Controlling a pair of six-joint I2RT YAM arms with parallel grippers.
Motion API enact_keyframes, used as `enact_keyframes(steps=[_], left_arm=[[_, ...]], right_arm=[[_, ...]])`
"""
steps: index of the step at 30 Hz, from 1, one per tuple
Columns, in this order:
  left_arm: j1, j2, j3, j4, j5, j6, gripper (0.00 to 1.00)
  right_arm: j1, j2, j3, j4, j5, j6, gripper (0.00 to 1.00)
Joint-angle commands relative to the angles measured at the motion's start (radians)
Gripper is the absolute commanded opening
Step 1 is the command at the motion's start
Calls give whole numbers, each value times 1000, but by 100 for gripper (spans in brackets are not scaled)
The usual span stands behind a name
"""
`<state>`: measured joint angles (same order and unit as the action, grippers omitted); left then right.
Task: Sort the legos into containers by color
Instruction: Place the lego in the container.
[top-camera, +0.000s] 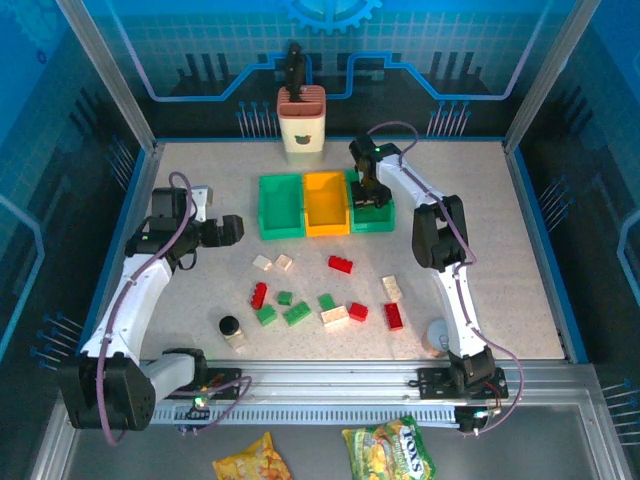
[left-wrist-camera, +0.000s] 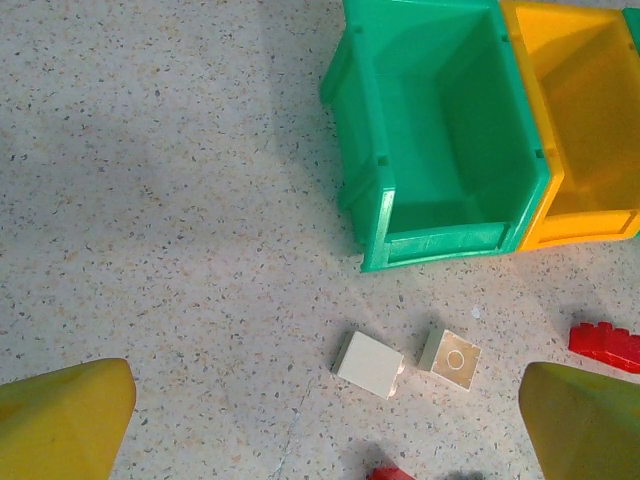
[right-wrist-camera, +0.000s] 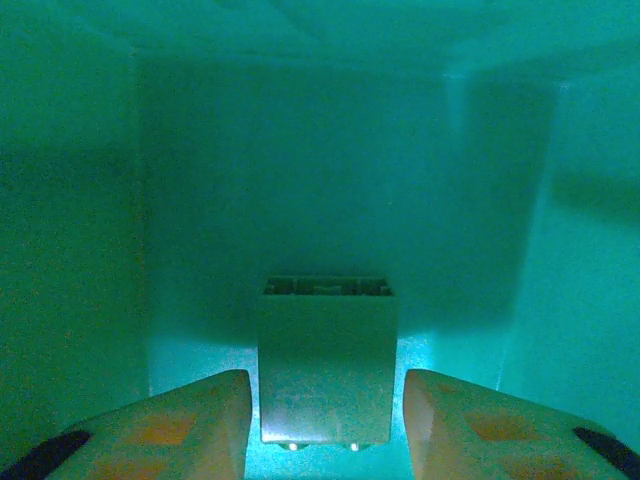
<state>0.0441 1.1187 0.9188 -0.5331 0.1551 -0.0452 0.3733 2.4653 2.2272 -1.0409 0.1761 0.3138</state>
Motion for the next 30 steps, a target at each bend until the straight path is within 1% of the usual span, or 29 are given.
enact_keyframes(steps=[1,7,14,19,30], left_arm=[[8,-17,-11,13,13,9,99],[8,-15,-10,13,12,12,99],[8,-12,-9,13,17,9,99],[8,-11,-5,16,18,1,99],[8,4,-2,15,21,4,99]], right_arm=[[13,-65,28,-43,7,-7,45],[25,-133,1,-65,16,-8,45],[40,-259,-103,-67,15,-9,45],[55,-369,-230,-46,11,-7,45],[120,-624,-582,16,-18,22,44]])
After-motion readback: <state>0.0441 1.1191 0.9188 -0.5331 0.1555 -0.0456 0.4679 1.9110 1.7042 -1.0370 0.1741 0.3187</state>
